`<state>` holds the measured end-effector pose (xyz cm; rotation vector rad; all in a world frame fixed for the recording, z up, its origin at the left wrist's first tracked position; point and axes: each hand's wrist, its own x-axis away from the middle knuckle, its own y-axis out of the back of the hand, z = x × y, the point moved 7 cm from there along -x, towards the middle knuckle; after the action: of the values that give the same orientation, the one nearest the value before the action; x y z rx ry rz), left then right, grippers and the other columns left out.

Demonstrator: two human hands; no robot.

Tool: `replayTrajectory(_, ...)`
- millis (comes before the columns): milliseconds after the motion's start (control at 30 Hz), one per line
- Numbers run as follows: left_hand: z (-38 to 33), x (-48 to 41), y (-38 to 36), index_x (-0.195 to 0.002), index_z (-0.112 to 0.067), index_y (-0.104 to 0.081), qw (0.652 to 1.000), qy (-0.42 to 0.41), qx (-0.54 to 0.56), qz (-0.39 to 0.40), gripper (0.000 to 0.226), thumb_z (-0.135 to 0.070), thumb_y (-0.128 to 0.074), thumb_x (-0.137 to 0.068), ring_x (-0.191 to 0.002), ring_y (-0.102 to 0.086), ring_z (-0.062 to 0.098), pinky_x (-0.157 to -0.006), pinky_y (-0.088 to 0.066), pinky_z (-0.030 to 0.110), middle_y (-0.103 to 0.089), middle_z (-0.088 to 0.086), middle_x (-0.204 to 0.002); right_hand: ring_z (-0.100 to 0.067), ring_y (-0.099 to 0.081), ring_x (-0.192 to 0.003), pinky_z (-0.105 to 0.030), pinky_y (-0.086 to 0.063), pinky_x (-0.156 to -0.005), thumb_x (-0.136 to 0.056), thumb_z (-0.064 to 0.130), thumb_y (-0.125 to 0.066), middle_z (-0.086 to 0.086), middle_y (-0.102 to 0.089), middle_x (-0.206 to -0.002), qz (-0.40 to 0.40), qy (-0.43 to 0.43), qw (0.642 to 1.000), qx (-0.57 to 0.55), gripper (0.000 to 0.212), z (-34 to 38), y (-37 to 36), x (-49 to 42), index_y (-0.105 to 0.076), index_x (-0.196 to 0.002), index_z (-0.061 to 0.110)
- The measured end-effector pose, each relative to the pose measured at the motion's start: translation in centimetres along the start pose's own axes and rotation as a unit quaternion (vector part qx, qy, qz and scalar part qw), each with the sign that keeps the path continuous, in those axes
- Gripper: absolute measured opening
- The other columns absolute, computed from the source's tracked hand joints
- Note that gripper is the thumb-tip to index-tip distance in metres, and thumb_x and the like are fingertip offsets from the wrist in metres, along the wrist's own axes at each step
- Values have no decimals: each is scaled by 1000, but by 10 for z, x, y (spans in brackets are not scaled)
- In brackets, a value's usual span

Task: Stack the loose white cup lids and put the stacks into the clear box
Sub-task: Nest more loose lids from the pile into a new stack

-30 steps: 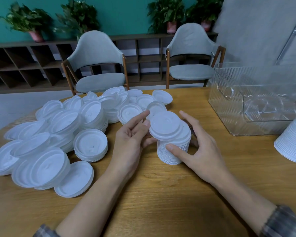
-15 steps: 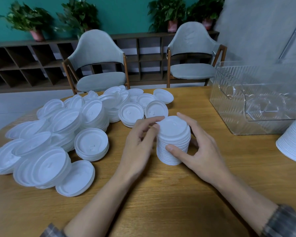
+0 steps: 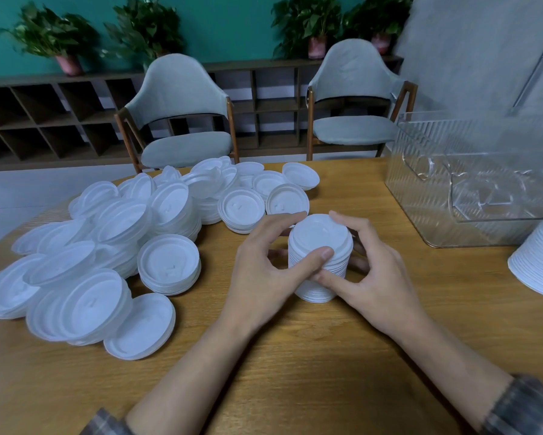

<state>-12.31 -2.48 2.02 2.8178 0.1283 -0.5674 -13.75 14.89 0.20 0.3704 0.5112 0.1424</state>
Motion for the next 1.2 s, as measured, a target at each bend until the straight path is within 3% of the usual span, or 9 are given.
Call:
replayTrajectory(100,-1,1,1,-126,-30,-72,1000,1,-3,-7,53,-42,-88,-78,-121,-64,8,-87,-53,17,-69,-15,-122,-5,-62,-126,-37,-57,-101,-68,58,-87,17,-65,-135,-37,27,999,28,84,1,6,1,-58,-143,35)
replayTrajectory(267,3,1,-1,-124,-31,-72,1000,8,2,-11,52,-32,-93,-77,-118,-64,6,-87,-54,18,-68,-15,-121,2,-64,-122,-22,-57,-95,-68,54,-86,13,-67,-132,-93,68,992,56,87,6,10,3,-62,-143,19)
replayTrajectory(467,8,0,-1,-126,-31,-73,999,29,23,2,54,-31,-93,-77,-118,-66,6,-94,-56,26,-71,-15,-122,-2,-66,-121,-19,-57,-94,-70,56,-84,4,-68,-131,-104,86,987,84,87,6,10,4,-63,-142,11)
replayTrajectory(567,9,0,-2,-128,-30,-72,999,32,30,12,53,-29,-93,-78,-120,-66,4,-98,-55,27,-72,-14,-124,-3,-65,-121,-26,-57,-98,-71,62,-82,5,-69,-133,-78,59,991,89,88,3,7,3,-61,-145,18)
replayTrajectory(667,11,1,-4,-133,-29,-70,999,29,18,14,57,-29,-91,-81,-121,-63,-2,-98,-51,18,-70,-19,-128,0,-60,-125,-28,-54,-103,-69,66,-81,16,-63,-136,-33,15,996,84,89,-1,2,3,-52,-147,33)
replayTrajectory(833,22,1,-10,-146,-27,-61,999,24,19,33,69,-44,-85,-84,-132,-59,1,-111,-48,34,-66,-18,-139,15,-49,-126,-2,-37,-97,-69,56,-86,32,-52,-138,24,-7,997,77,96,-1,-6,3,-38,-152,48)
replayTrajectory(1000,25,-1,-13,-152,-23,-55,998,11,6,55,66,-58,-57,-96,-139,-48,-8,-116,-37,20,-59,-21,-147,11,-49,-129,-16,-43,-105,-71,51,-90,34,-50,-142,-1,-7,994,107,95,-8,4,0,-39,-151,45)
replayTrajectory(1133,36,-10,-4,-140,-17,-65,991,-28,-131,13,38,-24,-62,-103,-130,-57,-3,-111,-44,22,-67,-12,-139,6,-47,-132,-27,-43,-111,-73,48,-90,29,-48,-147,-38,-25,992,117,94,-17,19,-5,-38,-152,44)
replayTrajectory(1200,43,-18,-7,-142,-14,-63,969,-57,-239,30,41,-11,-61,-101,-134,-56,7,-113,-43,27,-64,-5,-143,4,-47,-132,-27,-42,-111,-74,47,-90,28,-48,-147,-45,-34,992,117,93,-20,22,-7,-38,-151,44)
